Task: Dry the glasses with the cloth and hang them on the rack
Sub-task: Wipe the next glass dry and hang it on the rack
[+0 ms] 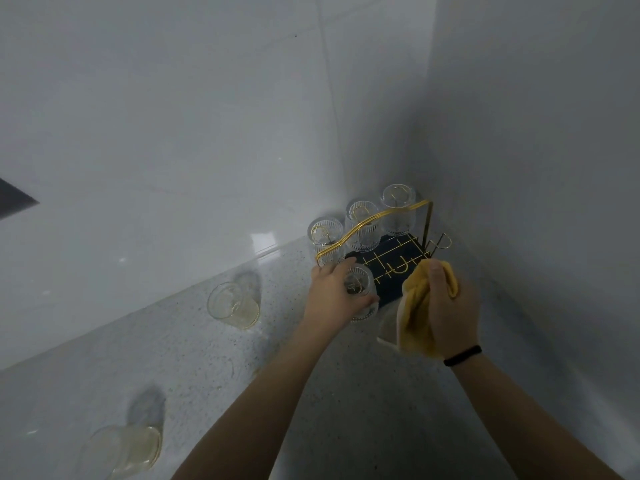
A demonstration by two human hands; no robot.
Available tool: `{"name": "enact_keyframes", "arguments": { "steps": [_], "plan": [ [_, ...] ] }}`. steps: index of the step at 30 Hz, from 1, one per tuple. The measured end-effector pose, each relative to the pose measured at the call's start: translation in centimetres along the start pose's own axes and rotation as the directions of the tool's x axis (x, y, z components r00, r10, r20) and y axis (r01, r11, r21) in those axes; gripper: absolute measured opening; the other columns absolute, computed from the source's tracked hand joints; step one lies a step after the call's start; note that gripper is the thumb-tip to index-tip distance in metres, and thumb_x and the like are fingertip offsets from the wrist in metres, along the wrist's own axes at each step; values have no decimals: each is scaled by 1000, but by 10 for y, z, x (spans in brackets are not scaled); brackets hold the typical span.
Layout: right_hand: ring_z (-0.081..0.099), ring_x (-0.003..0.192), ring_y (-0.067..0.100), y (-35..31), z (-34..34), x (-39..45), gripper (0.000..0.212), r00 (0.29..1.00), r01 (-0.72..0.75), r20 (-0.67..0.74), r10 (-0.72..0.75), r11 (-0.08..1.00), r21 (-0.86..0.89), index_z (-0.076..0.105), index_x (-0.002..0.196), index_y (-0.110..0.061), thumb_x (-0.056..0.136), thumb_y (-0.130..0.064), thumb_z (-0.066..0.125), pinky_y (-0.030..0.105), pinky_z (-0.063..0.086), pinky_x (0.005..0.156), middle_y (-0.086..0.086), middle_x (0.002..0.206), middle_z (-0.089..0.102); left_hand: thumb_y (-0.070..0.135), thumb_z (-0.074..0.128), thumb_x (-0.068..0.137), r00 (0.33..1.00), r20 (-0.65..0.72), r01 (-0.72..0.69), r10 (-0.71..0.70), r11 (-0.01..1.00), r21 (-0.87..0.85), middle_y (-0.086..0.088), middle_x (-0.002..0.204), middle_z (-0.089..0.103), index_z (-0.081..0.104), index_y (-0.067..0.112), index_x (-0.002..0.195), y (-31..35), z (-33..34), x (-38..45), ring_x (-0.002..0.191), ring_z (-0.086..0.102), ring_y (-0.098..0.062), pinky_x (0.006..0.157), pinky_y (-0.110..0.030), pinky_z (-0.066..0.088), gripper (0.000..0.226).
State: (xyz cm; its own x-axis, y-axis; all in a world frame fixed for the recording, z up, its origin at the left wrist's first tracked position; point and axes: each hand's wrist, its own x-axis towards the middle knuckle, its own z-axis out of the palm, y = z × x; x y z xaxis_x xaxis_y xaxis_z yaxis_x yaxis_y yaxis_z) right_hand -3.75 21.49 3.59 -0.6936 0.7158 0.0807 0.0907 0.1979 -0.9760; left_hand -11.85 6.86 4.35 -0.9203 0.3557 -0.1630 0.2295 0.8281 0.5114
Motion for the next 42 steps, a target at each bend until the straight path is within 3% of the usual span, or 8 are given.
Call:
{"name": "enact_keyframes", "arguments": {
  "steps": [8, 18, 23, 29, 31, 34, 37, 42],
  "plan": [
    [46, 45, -2, -8, -1, -8, 43, 1000, -29, 6, 29, 999, 17, 38, 55, -21, 97, -18, 45, 21, 31, 50, -2, 52, 36, 44, 75, 80, 1000, -14, -17, 17, 999, -33, -2, 144, 47, 38, 26, 148, -4, 1, -8, 133, 30, -21, 104, -35, 34, 79],
    [37, 43, 5, -21, -2, -32, 42, 998, -12, 61, 11, 1000, 20, 40, 56, -21, 97, -22, 46, 19, 32, 48, -3, 51, 36, 42, 75, 82, 995, -103, -21, -1, 977, -214, -4, 138, 49, 45, 24, 143, -12, -10, -34, 130, 36, -21, 100, -28, 32, 70],
    [43, 42, 0, -32, 14, -60, 39, 988, 4, 154, -12, 999, 53, 42, 58, -22, 97, -26, 45, 10, 35, 43, -3, 52, 37, 40, 69, 87, 980, -164, 50, -111, 939, -341, -5, 130, 55, 52, 18, 136, -41, -24, -63, 120, 49, -20, 98, -31, 44, 57],
    [40, 45, 4, -35, 53, -102, 37, 965, -42, 261, 32, 999, 34, 44, 60, -20, 95, -30, 46, 19, 35, 47, 0, 53, 40, 34, 68, 90, 935, -212, 162, -284, 874, -457, -5, 124, 59, 56, 12, 133, -99, -41, -89, 104, 53, -13, 85, -23, 43, 49],
    [42, 53, 16, -37, 73, -117, 34, 960, -44, 279, 32, 998, 38, 47, 64, -14, 95, -28, 47, 27, 36, 51, 6, 58, 43, 33, 69, 89, 911, -218, 211, -349, 850, -482, -8, 124, 60, 56, 10, 131, -128, -48, -90, 105, 55, -16, 86, -26, 45, 49],
    [44, 59, 21, -41, 98, -133, 37, 964, -70, 261, 57, 997, 38, 53, 71, -5, 87, -38, 45, 30, 38, 57, 13, 65, 47, 37, 72, 86, 876, -226, 279, -426, 830, -484, -12, 126, 58, 53, 9, 132, -167, -52, -85, 112, 57, -24, 95, -39, 50, 57],
    [41, 55, 18, -42, 121, -142, 35, 969, -69, 237, 70, 998, -11, 46, 62, -15, 88, -39, 46, 29, 37, 55, 7, 59, 42, 37, 77, 81, 843, -235, 343, -485, 819, -460, -15, 134, 53, 45, 7, 139, -198, -56, -73, 122, 52, -31, 100, -48, 48, 73],
    [36, 52, 17, -33, 152, -151, 38, 968, -119, 214, 134, 989, -83, 41, 60, -19, 97, -23, 45, 27, 32, 54, 2, 56, 37, 31, 83, 76, 855, -112, 387, -507, 767, -512, -14, 155, 34, 22, 9, 153, -234, -57, -39, 140, 37, -31, 111, -49, 40, 101]
  ]
}}
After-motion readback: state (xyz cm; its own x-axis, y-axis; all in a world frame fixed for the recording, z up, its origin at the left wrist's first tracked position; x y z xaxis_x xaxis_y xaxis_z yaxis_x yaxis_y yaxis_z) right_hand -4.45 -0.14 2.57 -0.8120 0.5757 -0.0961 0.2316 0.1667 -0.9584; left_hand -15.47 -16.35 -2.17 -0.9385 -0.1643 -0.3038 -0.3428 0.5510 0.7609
